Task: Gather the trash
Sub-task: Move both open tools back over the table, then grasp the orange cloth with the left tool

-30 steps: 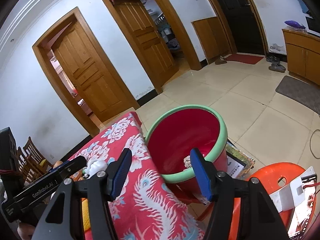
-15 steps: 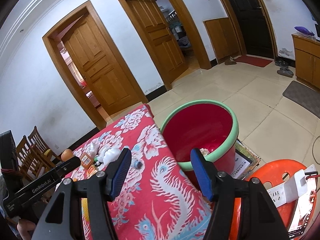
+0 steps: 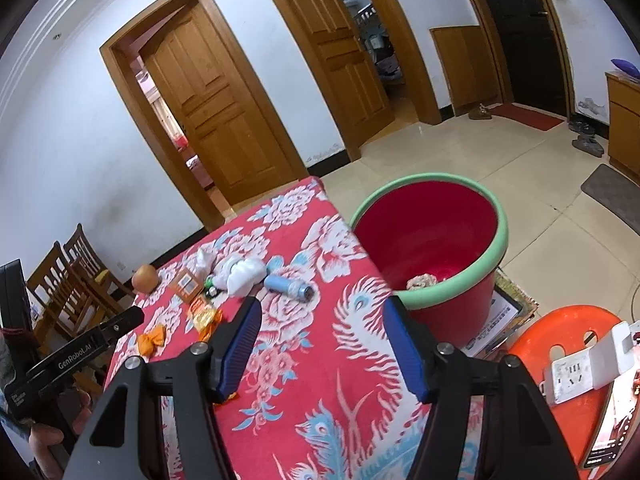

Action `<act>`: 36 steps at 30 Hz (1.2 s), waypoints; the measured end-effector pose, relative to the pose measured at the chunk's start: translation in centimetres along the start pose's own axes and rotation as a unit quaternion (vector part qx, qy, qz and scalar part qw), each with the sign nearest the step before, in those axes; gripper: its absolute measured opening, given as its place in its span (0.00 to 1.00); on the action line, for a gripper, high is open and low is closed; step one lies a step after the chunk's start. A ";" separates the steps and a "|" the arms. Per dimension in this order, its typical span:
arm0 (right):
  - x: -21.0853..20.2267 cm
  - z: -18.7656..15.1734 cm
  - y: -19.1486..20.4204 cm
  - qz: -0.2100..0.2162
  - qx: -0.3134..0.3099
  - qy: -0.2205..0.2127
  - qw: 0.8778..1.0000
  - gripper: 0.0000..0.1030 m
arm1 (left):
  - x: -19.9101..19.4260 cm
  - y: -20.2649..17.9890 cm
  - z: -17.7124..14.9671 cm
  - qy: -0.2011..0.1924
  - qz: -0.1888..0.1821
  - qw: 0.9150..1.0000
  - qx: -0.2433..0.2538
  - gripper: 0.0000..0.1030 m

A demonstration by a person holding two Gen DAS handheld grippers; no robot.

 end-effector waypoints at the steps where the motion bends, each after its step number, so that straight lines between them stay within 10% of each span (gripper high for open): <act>1: 0.2 -0.2 0.1 0.001 -0.001 0.004 1.000 0.64 | 0.0 0.4 -0.1 0.001 0.003 1.000 -0.002 0.64; 31: 4.3 -3.5 1.3 -0.002 -0.018 0.068 0.997 0.64 | 8.9 12.2 -1.9 0.066 0.137 0.987 -0.041 0.64; 36: 4.7 -3.7 1.5 -0.001 -0.020 0.073 0.997 0.64 | 8.9 12.5 -2.0 0.062 0.150 0.986 -0.031 0.47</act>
Point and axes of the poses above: each gripper's, at about its wrist camera, not at the fingertips, and x roughly the way its jaws point, y to its left, z to its top, the point moved 8 cm from there along x, roughly the way its jaws point, and after that the axes turned 2 degrees about -y, right-handed, at the moved point
